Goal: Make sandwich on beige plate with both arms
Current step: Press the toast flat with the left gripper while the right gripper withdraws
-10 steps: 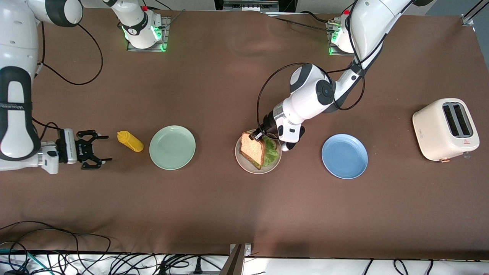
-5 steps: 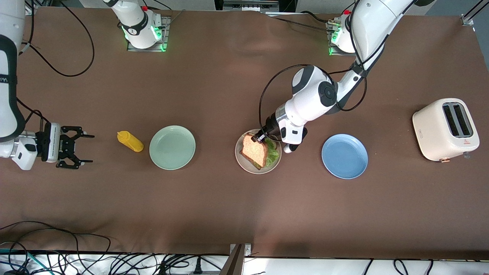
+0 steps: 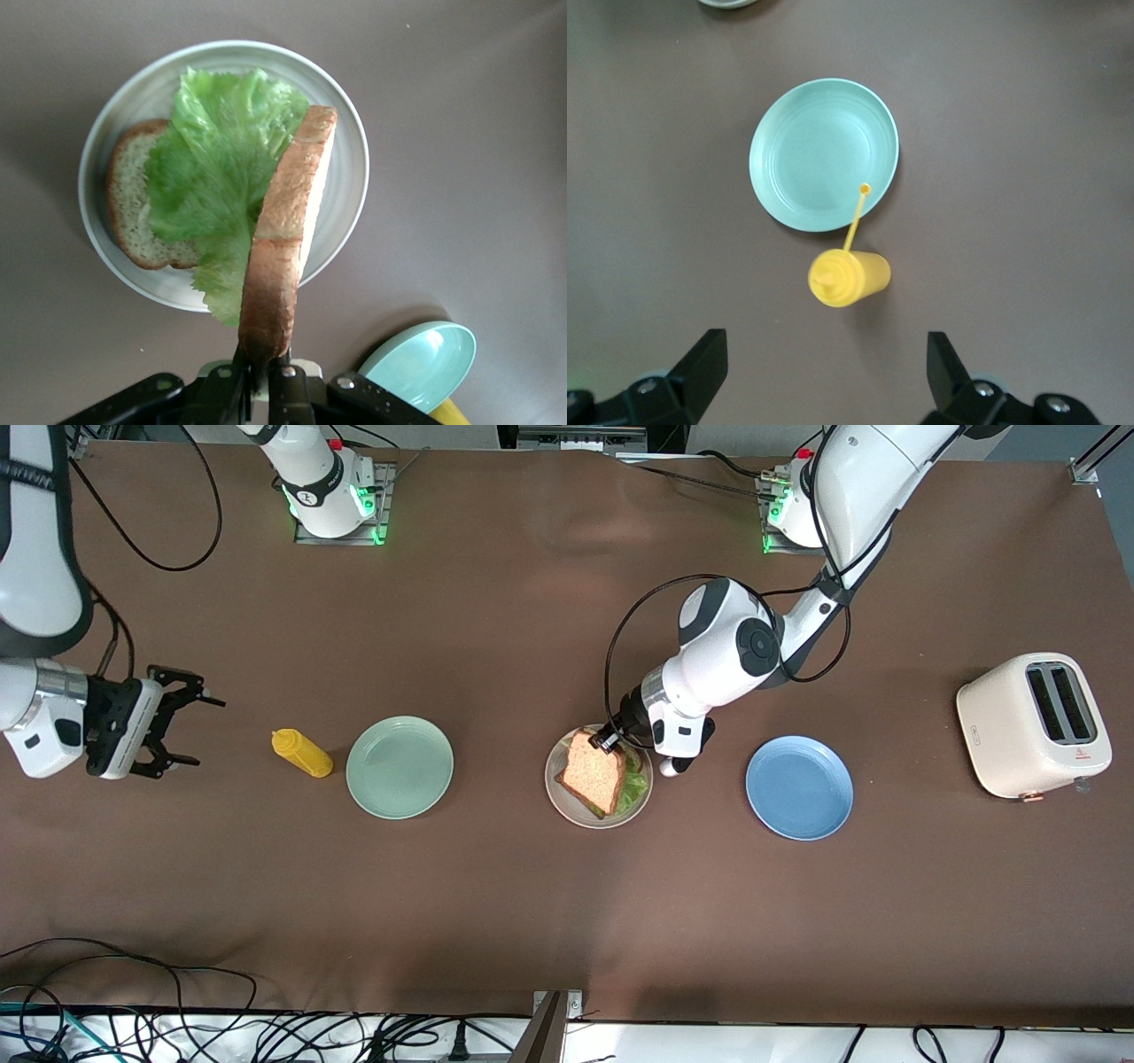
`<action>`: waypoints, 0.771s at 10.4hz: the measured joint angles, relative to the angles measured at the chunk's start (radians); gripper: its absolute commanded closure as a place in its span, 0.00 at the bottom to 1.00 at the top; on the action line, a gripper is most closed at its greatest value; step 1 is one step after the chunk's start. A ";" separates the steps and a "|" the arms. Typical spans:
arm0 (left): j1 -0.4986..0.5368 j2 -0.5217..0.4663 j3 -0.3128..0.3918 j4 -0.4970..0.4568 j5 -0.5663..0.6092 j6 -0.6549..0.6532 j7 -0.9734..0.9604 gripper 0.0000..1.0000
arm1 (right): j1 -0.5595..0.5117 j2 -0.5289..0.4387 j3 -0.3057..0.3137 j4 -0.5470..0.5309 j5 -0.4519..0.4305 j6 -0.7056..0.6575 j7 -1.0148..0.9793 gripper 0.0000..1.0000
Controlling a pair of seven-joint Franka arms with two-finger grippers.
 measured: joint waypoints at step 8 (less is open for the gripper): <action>0.009 0.001 0.002 -0.013 0.000 -0.019 0.000 0.04 | 0.158 -0.125 0.057 0.041 -0.288 -0.025 0.928 0.00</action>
